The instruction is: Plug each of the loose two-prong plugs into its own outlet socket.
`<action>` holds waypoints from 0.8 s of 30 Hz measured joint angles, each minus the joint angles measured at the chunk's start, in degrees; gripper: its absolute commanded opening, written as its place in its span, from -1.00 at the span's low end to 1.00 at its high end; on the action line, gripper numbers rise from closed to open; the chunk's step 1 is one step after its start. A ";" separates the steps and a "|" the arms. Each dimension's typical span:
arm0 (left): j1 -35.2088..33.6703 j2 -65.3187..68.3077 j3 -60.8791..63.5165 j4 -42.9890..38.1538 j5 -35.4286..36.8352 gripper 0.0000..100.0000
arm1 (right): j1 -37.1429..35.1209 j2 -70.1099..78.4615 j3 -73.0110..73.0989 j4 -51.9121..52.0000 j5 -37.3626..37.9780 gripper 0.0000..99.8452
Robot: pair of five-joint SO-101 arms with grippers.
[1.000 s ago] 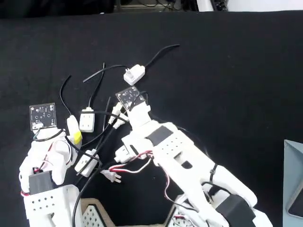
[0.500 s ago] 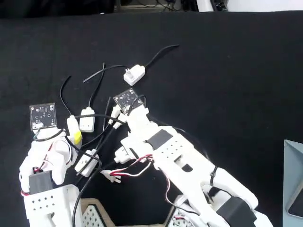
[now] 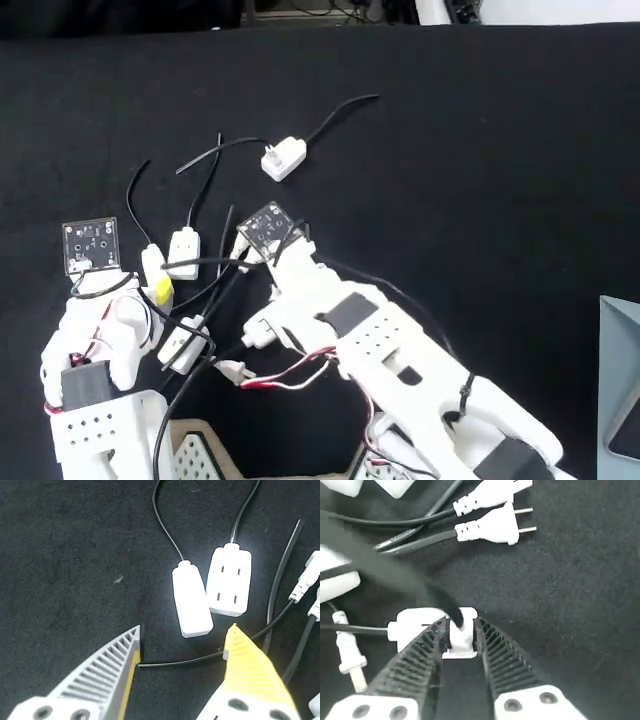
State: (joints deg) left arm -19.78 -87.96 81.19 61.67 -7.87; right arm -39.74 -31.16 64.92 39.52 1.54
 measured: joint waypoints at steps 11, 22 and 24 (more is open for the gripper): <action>0.00 0.00 0.00 0.00 0.00 -0.46 | -0.53 -0.09 3.43 -5.27 2.02 -0.98; 0.00 0.00 0.00 0.00 0.00 -0.46 | -0.53 -0.62 1.05 -0.62 2.20 -0.98; 0.00 0.00 0.00 0.00 0.00 -0.46 | -0.53 -0.62 0.44 0.35 1.93 -0.98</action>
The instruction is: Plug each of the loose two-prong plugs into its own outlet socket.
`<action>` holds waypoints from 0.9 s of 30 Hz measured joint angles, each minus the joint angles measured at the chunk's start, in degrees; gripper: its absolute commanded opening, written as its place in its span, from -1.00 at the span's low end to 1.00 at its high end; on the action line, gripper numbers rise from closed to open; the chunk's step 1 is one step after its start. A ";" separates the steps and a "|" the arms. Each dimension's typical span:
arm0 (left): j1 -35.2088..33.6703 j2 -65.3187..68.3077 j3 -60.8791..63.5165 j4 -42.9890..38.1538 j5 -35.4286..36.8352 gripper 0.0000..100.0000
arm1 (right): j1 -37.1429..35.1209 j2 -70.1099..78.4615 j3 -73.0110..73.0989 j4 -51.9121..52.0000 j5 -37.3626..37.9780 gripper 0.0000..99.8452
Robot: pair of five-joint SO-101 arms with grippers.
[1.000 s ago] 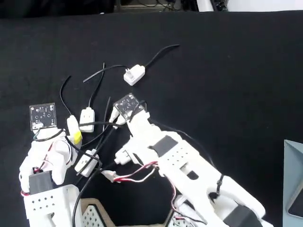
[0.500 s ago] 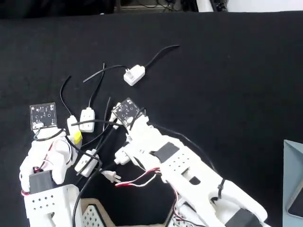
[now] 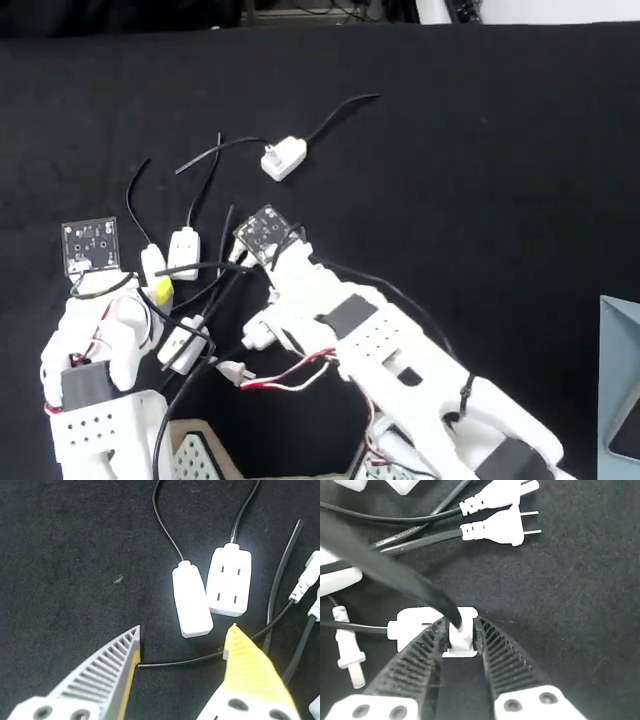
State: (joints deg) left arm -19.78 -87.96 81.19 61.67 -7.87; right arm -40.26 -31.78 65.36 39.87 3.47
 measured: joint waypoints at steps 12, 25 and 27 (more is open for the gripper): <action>0.00 0.00 0.00 0.00 0.00 -0.46 | 0.00 -0.09 -0.97 8.35 -0.44 -0.98; 0.00 0.00 0.00 0.00 0.00 -0.46 | 0.00 -0.09 -3.60 11.16 -0.62 -0.97; 0.00 0.00 0.00 0.00 0.00 -0.46 | 0.00 0.00 -5.80 13.89 -0.62 -0.97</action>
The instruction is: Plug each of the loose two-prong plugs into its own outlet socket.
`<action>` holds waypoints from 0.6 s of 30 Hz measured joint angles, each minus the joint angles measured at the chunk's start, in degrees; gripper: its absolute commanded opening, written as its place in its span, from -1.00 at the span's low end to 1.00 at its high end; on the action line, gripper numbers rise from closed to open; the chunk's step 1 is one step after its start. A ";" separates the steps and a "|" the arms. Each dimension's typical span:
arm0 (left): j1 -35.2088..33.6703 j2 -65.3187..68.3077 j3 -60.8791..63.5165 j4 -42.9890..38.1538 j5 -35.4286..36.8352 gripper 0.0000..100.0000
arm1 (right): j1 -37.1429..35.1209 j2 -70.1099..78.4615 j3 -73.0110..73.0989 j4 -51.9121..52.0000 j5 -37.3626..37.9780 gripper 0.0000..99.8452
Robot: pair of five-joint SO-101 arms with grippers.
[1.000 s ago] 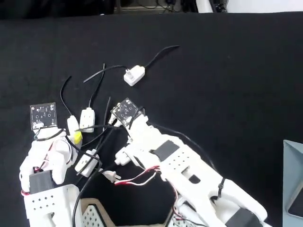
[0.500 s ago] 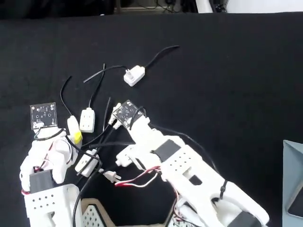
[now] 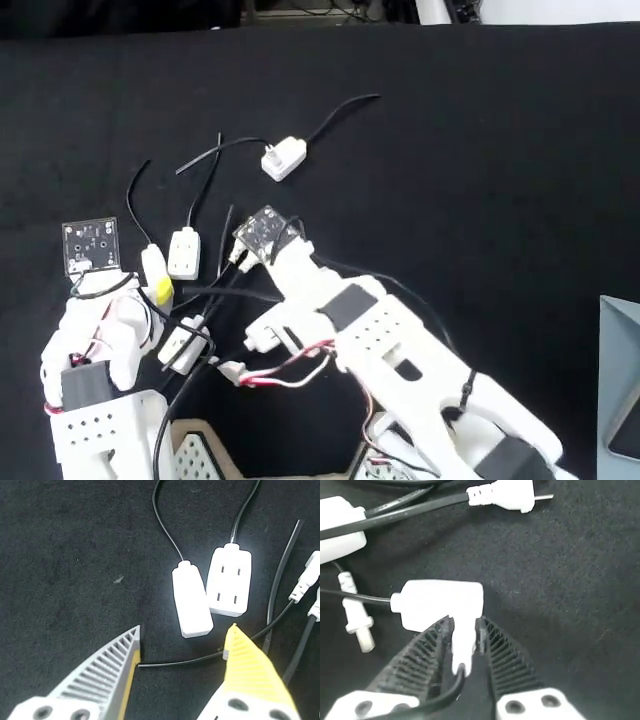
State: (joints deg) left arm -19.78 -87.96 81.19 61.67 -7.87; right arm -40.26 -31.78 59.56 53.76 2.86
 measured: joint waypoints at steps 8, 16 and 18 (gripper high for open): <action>0.00 0.00 0.00 0.00 0.00 -0.46 | -0.26 0.26 -2.64 4.22 -0.79 -0.98; 0.00 0.00 0.00 0.00 0.00 -0.46 | -0.26 0.35 -1.93 1.76 -2.81 -0.98; 0.00 0.00 0.00 0.00 0.00 -0.46 | -0.26 0.35 -1.67 0.70 -2.81 -0.98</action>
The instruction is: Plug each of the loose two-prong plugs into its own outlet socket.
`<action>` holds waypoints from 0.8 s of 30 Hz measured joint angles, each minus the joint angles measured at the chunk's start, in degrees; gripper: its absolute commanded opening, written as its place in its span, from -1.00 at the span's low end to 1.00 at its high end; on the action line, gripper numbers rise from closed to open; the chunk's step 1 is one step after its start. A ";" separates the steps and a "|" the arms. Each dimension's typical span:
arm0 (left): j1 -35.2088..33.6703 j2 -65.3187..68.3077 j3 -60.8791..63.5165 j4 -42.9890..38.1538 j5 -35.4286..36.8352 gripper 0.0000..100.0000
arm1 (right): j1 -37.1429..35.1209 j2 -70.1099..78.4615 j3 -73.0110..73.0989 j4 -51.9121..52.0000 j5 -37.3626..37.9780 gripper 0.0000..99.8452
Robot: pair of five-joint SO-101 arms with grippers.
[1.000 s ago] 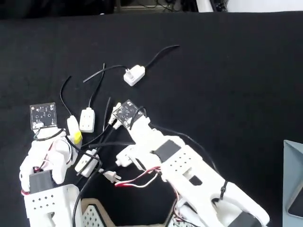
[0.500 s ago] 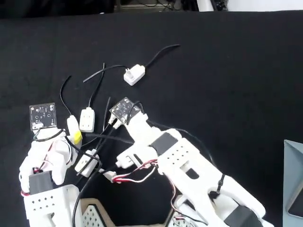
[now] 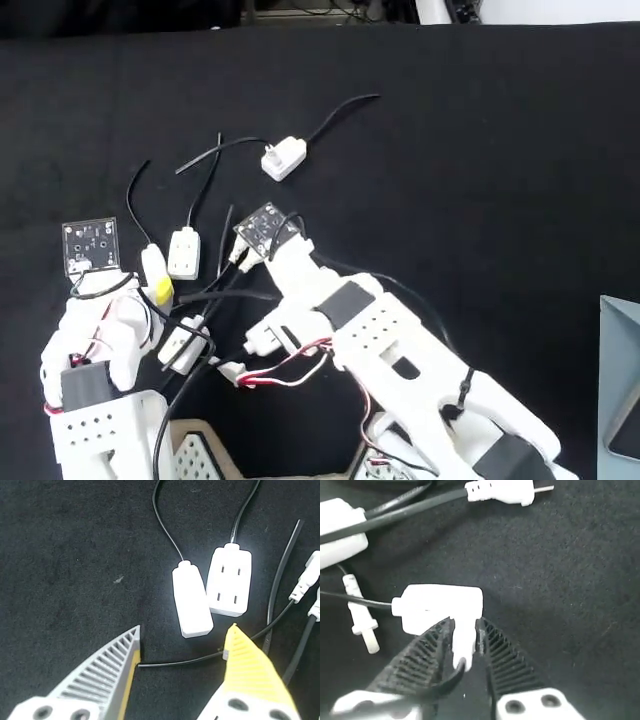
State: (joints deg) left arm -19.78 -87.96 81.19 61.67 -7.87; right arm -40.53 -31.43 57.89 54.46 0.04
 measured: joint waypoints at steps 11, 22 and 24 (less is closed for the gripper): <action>0.00 0.00 0.00 0.00 0.00 -0.46 | 0.00 -3.25 5.71 -10.81 0.00 -0.98; 0.00 0.00 0.00 0.00 0.00 -0.46 | 0.53 -22.77 13.36 -10.64 0.00 -0.98; 0.00 0.00 0.00 0.00 0.00 -0.46 | 0.53 -25.32 13.63 -10.29 0.00 -0.98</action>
State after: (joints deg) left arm -19.78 -87.96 81.19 61.67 -7.87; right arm -40.00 -56.75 71.52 44.18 0.04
